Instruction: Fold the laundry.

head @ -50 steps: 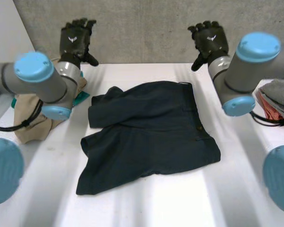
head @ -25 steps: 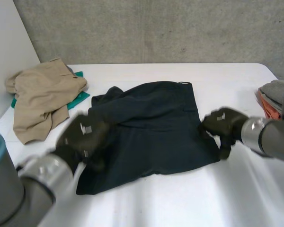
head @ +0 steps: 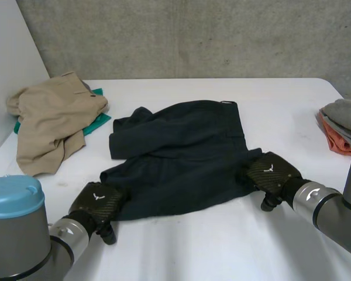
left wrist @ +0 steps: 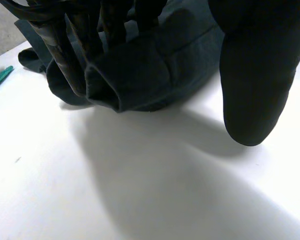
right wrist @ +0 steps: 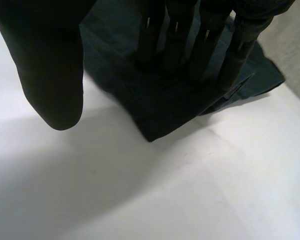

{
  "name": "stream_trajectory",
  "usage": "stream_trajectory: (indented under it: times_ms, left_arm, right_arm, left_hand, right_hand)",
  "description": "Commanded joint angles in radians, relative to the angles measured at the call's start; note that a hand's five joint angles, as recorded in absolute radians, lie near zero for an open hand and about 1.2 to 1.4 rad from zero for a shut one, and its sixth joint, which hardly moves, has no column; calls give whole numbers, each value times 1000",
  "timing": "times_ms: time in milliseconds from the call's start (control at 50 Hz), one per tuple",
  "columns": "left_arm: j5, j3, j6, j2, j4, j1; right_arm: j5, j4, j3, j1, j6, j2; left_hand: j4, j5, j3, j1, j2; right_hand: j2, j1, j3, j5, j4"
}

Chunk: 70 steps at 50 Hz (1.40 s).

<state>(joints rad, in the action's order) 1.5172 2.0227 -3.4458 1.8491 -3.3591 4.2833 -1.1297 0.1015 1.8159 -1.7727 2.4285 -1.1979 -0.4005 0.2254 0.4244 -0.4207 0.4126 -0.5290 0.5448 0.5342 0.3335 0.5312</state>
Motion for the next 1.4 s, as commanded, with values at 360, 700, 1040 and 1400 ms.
stream_trajectory:
  times_ms: [360,700,1040,1400]
  left_arm:
    - [3,-147,-104,179,-166,-4]
    - [-11,-98,-107,-191,47,-34]
    - [-22,-436,-90,-288,56,-34]
    - [-8,-1137,-165,317,-308,-25]
  right_arm:
    - [-134,276,-86,-113,15,178]
    - [-231,32,-59,-96,-43,-172]
    - [-137,-322,-432,-8,23,-378]
    - [-329,-208,-1138,-105,211,261]
  left_hand:
    - [-892,893,869,-872,880]
    - [-996,996,972,-976,984]
    - [-996,996,972,-976,984]
    - [-996,996,972,-976,984]
  right_hand:
    - [-192,176,187,213,190]
    - [-867,851,862,888,865]
    - [-867,851,862,888,865]
    - [-867,851,862,888,865]
